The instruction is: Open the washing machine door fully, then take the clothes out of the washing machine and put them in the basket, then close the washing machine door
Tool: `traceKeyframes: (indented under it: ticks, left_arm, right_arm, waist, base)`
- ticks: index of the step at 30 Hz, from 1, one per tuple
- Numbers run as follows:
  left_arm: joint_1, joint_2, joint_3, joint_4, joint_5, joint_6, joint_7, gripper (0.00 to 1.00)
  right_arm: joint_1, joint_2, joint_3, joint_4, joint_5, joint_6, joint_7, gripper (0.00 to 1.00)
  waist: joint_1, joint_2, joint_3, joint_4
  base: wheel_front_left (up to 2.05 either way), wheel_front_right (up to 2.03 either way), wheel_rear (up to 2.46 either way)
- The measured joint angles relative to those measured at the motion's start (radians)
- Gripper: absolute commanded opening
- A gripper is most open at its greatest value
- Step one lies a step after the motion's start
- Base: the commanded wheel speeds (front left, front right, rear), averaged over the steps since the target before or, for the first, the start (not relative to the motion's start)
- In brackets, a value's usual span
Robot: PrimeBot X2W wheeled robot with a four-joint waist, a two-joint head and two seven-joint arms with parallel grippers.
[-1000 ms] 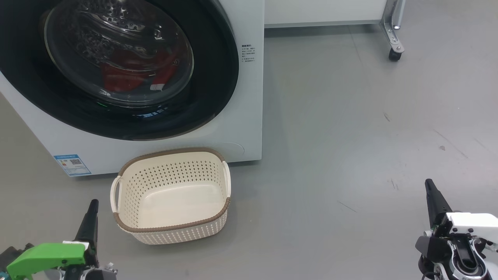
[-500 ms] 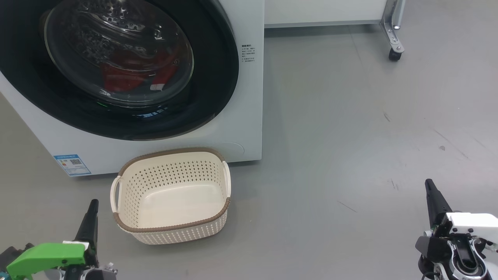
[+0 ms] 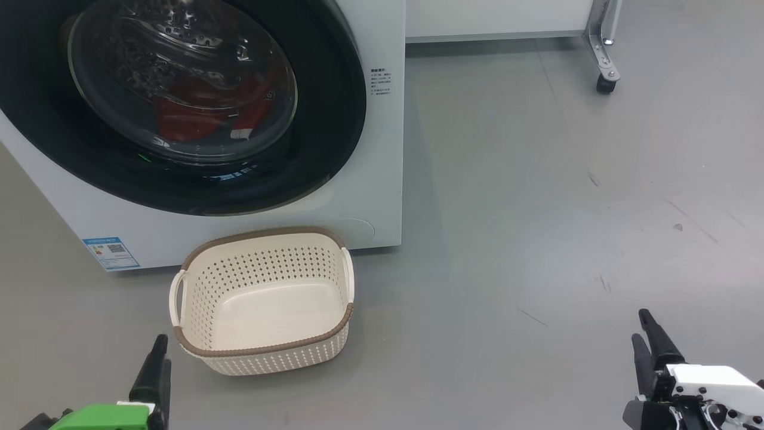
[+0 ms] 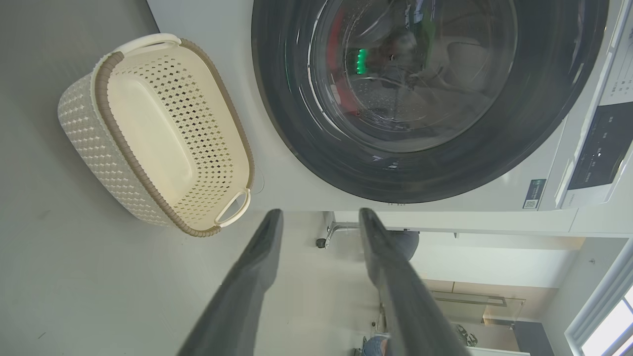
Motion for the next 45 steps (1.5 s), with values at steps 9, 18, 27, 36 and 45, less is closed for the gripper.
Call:
traceKeyframes:
  ticks: [9,18,27,36,45]
  left_arm:
    - [0.000,0.000,-0.008,-0.015,0.005,0.000,-0.026,1.00]
    - [0.000,0.001,-0.012,-0.033,0.022,0.000,-0.062,1.00]
    - [-0.002,0.012,-0.024,-0.064,0.092,0.000,-0.096,1.00]
    - [-0.002,0.027,-0.047,-0.096,0.208,0.000,-0.124,1.00]
    - [-0.002,0.027,-0.041,-0.112,0.331,0.000,-0.158,1.00]
  right_arm:
    - [-0.001,-0.001,0.001,-0.008,-0.035,0.000,-0.023,1.00]
    - [-0.003,-0.001,0.001,-0.031,-0.100,0.000,-0.045,1.00]
    - [-0.005,0.000,-0.010,-0.067,-0.190,0.000,-0.076,1.00]
    - [-0.014,0.000,-0.019,-0.108,-0.314,0.000,-0.099,1.00]
    - [-0.016,0.002,-0.007,-0.138,-0.459,-0.010,-0.129,1.00]
  waist:
    - [0.0000,0.0000,0.001,0.002]
    - [0.0000,0.0000,0.001,0.005]
    - [0.0000,0.0000,0.000,0.008]
    - [0.0000,0.0000,-0.001,0.013]
    - [0.0000,0.0000,-0.002,0.019]
  base:
    - [0.00,0.00,0.00]
    - [0.00,0.00,0.00]
    - [0.00,0.00,0.00]
    - [0.00,0.00,0.00]
    - [0.00,0.00,0.00]
